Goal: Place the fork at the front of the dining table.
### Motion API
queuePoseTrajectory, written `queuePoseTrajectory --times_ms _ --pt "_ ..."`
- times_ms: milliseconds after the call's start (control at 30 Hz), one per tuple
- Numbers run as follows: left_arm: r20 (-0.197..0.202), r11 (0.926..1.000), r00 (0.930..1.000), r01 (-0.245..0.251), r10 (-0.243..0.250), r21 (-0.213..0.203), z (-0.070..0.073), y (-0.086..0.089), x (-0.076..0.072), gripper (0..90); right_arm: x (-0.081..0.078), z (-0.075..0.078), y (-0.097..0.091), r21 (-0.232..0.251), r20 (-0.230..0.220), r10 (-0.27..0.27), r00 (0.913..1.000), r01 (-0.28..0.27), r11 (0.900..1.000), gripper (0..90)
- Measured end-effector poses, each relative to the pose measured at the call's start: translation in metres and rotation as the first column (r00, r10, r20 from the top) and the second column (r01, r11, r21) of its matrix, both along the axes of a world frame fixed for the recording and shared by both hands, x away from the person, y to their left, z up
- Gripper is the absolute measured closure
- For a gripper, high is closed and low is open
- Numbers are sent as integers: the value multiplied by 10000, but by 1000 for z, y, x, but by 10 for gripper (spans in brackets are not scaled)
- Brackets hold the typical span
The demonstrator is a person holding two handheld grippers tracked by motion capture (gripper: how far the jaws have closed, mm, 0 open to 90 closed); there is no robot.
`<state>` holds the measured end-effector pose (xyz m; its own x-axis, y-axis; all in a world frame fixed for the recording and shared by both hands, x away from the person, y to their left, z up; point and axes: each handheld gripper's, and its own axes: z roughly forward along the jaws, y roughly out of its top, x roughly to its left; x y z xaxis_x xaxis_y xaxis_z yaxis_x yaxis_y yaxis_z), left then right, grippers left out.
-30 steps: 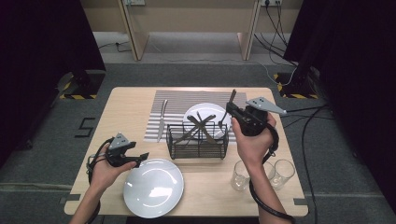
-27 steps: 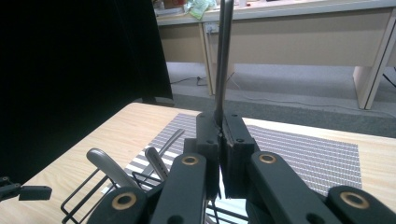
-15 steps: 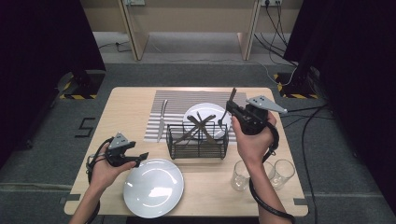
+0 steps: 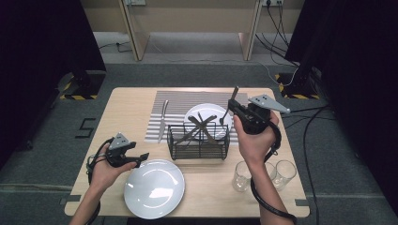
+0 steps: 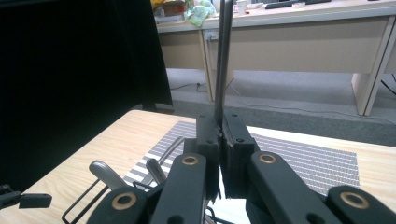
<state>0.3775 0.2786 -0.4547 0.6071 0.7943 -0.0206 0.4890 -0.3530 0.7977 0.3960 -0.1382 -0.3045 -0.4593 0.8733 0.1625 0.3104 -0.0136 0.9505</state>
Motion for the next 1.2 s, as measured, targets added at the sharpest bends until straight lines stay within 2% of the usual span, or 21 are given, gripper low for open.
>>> queuePoseTrajectory --times_ms 200,1200 --pt "3 10000 10000 1 -1 19 1 0 0 265 0 3 0 36 123 -17 9999 17 10000 874" --pt "18 10000 10000 10 -10 25 1 0 0 265 2 10 -2 162 164 -46 9999 44 9999 874"
